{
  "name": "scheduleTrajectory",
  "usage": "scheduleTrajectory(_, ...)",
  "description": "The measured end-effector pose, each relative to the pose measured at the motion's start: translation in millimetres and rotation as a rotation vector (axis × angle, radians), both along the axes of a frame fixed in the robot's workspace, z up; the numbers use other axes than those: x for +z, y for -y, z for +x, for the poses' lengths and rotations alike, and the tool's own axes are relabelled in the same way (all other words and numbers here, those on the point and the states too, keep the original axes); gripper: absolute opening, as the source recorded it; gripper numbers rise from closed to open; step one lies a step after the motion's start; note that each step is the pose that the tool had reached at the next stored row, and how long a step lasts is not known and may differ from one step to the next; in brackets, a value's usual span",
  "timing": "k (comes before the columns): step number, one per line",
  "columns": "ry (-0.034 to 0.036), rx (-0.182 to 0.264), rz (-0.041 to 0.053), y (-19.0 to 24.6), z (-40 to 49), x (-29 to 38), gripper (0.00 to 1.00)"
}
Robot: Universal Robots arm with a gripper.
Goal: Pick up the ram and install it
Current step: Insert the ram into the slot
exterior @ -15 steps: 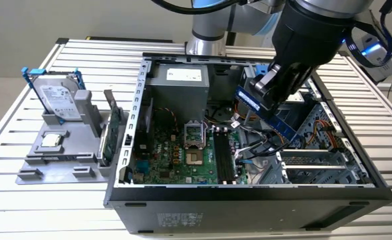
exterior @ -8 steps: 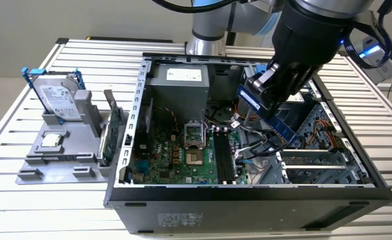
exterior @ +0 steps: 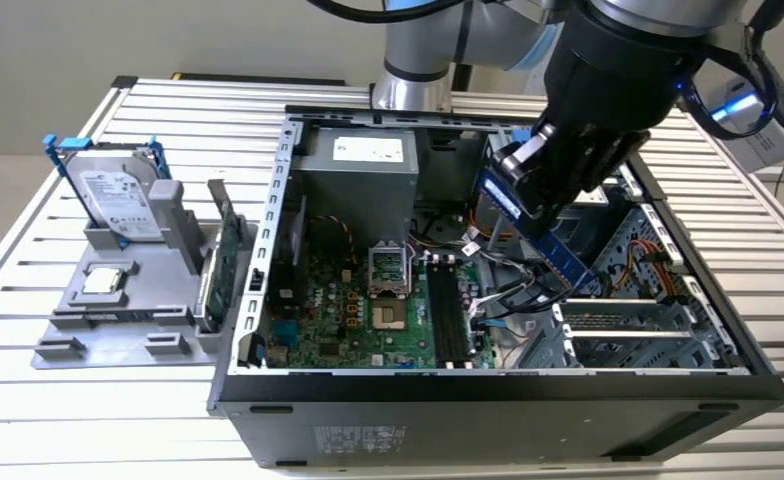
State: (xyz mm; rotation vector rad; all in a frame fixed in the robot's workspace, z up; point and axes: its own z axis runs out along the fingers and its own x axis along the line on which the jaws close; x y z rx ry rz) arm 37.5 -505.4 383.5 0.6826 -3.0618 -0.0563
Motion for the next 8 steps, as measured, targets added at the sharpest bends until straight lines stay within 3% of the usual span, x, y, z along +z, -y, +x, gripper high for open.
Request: scheduleTrajectory(8,0.0,-0.074,0.0,0.0,0.0,0.0,0.0)
